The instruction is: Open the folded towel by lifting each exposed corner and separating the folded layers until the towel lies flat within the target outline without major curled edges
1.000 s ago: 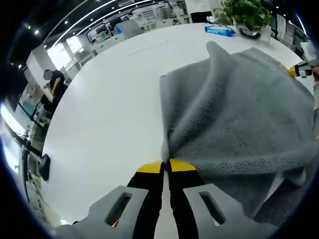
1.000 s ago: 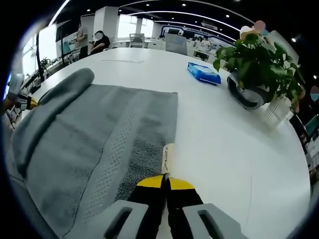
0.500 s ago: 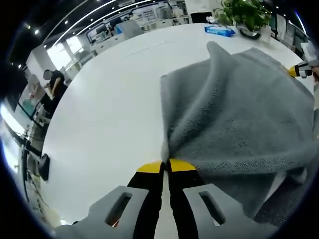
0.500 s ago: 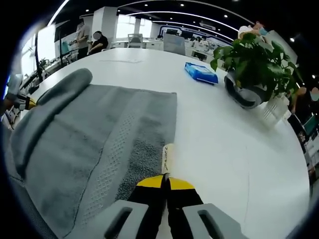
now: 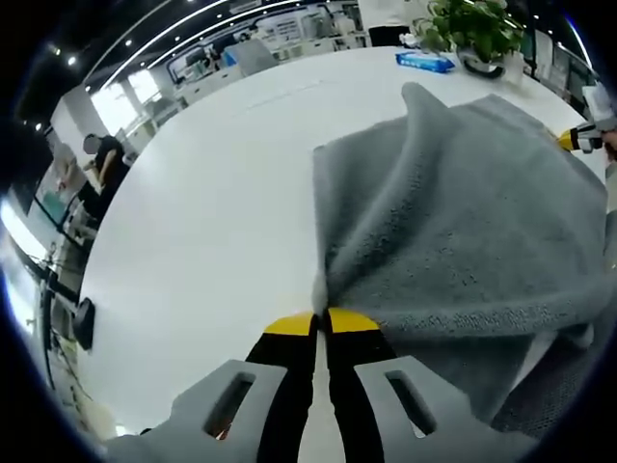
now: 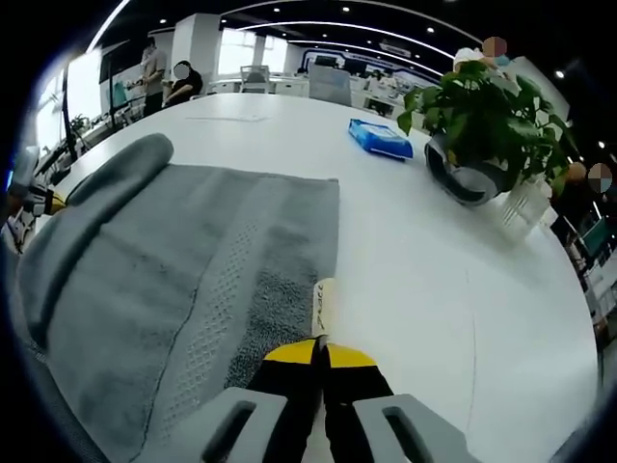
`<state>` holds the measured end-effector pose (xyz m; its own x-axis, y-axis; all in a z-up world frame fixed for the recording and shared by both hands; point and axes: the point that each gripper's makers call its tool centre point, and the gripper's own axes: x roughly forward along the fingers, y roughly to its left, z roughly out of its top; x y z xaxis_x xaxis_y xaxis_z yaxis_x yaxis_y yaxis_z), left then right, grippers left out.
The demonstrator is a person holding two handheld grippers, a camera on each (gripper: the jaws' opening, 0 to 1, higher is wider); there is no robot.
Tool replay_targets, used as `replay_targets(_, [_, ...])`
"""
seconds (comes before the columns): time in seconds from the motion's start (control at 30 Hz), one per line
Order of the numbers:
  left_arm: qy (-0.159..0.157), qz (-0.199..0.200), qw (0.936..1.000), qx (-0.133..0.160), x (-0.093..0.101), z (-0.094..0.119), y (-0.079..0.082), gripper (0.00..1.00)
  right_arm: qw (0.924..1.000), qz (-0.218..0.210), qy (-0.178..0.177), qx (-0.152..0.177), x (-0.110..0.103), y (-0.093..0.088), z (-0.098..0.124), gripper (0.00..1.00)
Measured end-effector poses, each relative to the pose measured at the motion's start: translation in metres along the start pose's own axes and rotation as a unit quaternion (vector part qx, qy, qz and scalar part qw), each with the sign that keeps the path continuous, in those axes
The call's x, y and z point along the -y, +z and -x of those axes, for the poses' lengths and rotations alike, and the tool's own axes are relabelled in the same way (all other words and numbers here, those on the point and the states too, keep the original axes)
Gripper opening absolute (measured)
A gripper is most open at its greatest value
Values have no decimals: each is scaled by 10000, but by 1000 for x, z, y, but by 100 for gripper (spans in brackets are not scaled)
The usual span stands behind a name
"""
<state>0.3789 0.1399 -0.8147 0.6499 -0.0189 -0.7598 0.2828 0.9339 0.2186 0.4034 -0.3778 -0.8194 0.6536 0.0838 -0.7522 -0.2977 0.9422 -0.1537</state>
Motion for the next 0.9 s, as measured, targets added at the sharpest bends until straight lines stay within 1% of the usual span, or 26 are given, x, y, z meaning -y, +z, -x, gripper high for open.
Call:
replay_targets(0.27, [38, 20, 10000, 19, -2, -1, 1, 3, 10000, -45, -78, -10, 5, -2, 1, 0])
replay_targets(0.43, [38, -37, 10000, 10, -2, -1, 2, 3, 9999, -89, -104, -9, 7, -3, 2, 0])
replay_targets(0.67, [27, 18, 10000, 27, -3, -1, 1, 3, 9998, -123, -169, -15, 11, -5, 2, 0])
replay_targets(0.9, [36, -88, 9999, 38, -4, -1, 1, 3, 9998, -111, -179, -18, 10, -5, 1, 0])
